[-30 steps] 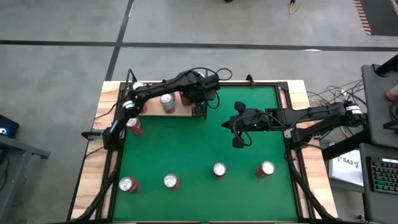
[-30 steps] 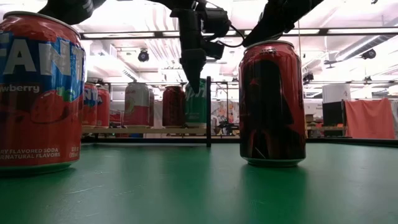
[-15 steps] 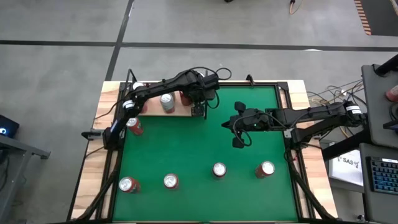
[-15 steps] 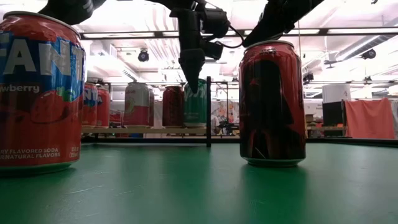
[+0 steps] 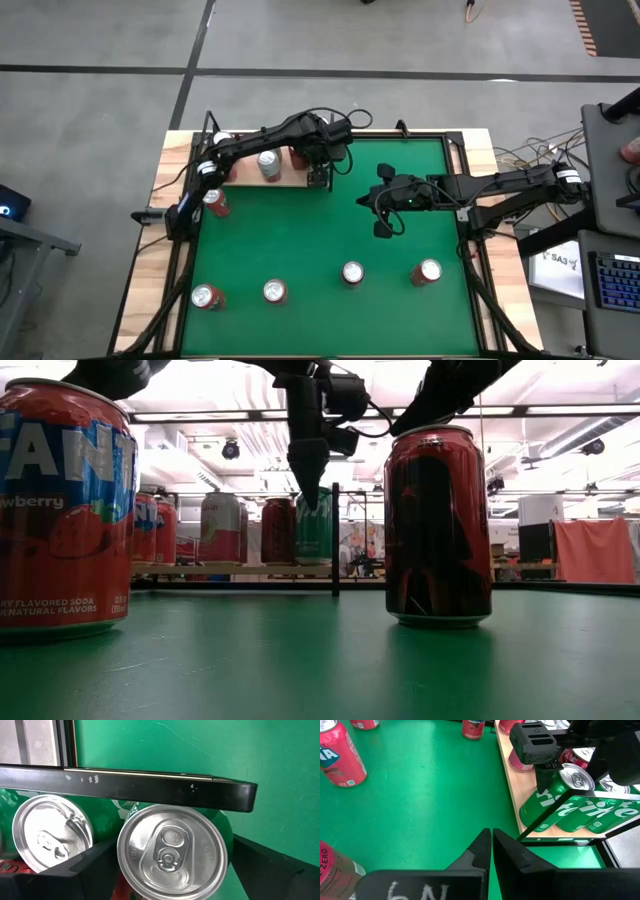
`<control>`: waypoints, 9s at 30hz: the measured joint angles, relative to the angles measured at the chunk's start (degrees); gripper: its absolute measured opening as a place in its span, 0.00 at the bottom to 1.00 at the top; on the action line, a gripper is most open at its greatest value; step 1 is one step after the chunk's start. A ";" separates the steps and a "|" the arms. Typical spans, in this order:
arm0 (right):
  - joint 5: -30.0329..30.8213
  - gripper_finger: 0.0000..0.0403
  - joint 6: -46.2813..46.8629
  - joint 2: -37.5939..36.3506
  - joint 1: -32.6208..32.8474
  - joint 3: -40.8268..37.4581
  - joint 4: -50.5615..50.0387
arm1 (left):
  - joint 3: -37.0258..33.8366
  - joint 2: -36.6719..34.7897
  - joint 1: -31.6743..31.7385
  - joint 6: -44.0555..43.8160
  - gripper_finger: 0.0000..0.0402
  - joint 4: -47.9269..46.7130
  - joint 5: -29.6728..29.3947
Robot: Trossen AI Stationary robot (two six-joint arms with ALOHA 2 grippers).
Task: Place canned beverage on shelf
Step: Put the green soda can on the shelf aligned with the other green soda can, then put the red soda can on the shelf aligned with the other red soda can
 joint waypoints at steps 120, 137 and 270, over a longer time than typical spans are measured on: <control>0.57 0.02 17.17 7.19 -12.11 0.02 17.72 | -86.69 -53.68 -10.34 -18.30 0.41 87.29 -0.80; -3.20 0.02 18.03 12.03 -21.89 -1.74 17.66 | -82.53 -40.76 -8.79 -16.58 0.01 90.41 -9.03; -6.53 0.02 14.42 5.11 -8.21 -1.84 17.62 | -54.42 -40.37 -53.70 -48.29 0.86 30.34 -2.97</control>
